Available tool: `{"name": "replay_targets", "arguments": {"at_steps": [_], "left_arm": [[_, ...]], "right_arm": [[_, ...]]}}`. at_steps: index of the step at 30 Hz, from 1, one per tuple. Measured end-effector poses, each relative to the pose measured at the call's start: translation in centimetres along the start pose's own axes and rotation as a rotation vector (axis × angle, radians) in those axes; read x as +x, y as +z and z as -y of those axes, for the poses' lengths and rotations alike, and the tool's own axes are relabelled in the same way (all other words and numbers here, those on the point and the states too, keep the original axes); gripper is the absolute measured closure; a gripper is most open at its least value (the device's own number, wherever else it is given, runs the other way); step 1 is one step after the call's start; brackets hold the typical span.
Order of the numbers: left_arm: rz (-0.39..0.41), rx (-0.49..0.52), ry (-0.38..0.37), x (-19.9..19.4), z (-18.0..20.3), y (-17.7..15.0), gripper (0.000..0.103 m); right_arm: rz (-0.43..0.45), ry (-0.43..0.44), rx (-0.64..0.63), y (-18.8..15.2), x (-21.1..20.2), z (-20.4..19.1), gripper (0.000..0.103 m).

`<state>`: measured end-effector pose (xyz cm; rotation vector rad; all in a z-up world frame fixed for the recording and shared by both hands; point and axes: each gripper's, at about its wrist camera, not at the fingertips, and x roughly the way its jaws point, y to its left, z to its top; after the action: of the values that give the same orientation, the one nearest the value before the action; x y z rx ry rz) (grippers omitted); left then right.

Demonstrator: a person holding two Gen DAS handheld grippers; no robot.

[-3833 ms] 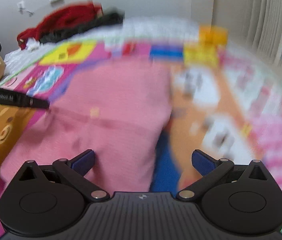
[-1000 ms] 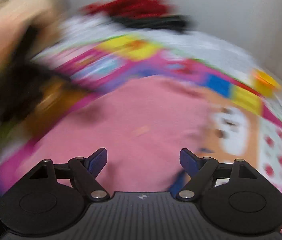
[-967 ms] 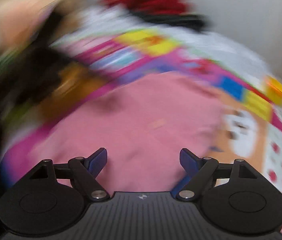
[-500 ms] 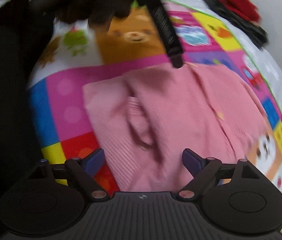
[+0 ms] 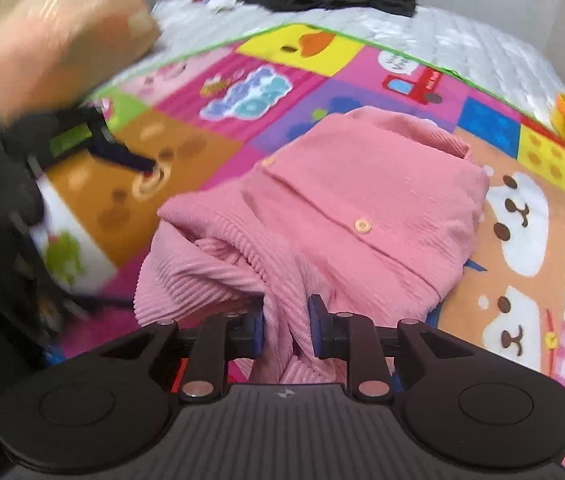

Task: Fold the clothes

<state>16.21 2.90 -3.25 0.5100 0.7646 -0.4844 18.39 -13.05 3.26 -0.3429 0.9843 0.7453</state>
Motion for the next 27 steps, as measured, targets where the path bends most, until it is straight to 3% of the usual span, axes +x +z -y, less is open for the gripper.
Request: {"name": "replay_targets", "arguments": {"at_steps": [2, 4, 5, 9, 11, 13, 14, 15, 16, 19, 24, 27], "left_arm": [[-0.008, -0.018, 0.064, 1.7, -0.1, 0.6, 0.0], [-0.014, -0.044, 0.122, 3.3, -0.5, 1.1, 0.0], [-0.015, -0.098, 0.122, 3.6, -1.5, 1.3, 0.0], [-0.029, -0.296, 0.06, 3.9, -5.8, 1.6, 0.0], [-0.037, -0.321, 0.057, 3.9, -6.7, 1.5, 0.0], [-0.041, -0.323, 0.047, 3.6, -6.9, 1.3, 0.0], [-0.043, -0.324, 0.042, 3.4, -7.0, 1.2, 0.0], [-0.044, -0.321, 0.037, 3.1, -7.0, 1.0, 0.0], [-0.04, -0.301, 0.026, 2.5, -6.9, 0.7, 0.0], [-0.014, -0.236, -0.016, 0.5, -6.6, -0.3, 0.0], [0.029, -0.23, -0.085, -1.1, -6.8, -0.7, 0.0], [0.045, -0.223, -0.106, -1.3, -6.7, -0.5, 0.0]], "right_arm": [[0.003, 0.009, -0.031, -0.1, -0.1, -0.1, 0.074], [0.013, -0.035, -0.144, -0.8, 0.4, -1.9, 0.042], [0.019, -0.061, -0.205, -1.1, 0.6, -2.8, 0.037], [0.039, -0.181, -0.433, -2.4, 2.3, -6.3, 0.03], [0.043, -0.274, -0.505, -2.6, 4.3, -7.1, 0.03], [0.048, -0.368, -0.577, -2.8, 6.3, -7.9, 0.036], [0.048, -0.379, -0.575, -2.7, 6.7, -7.8, 0.047], [0.038, -0.355, -0.538, -2.2, 6.5, -7.4, 0.072], [0.033, -0.325, -0.487, -1.9, 5.8, -6.9, 0.076], [0.023, -0.246, -0.41, -1.8, 3.2, -6.8, 0.083], [-0.082, -0.071, -0.373, -2.5, -0.7, -7.9, 0.085], [-0.1, -0.024, -0.349, -1.2, -2.1, -7.2, 0.084]]}}
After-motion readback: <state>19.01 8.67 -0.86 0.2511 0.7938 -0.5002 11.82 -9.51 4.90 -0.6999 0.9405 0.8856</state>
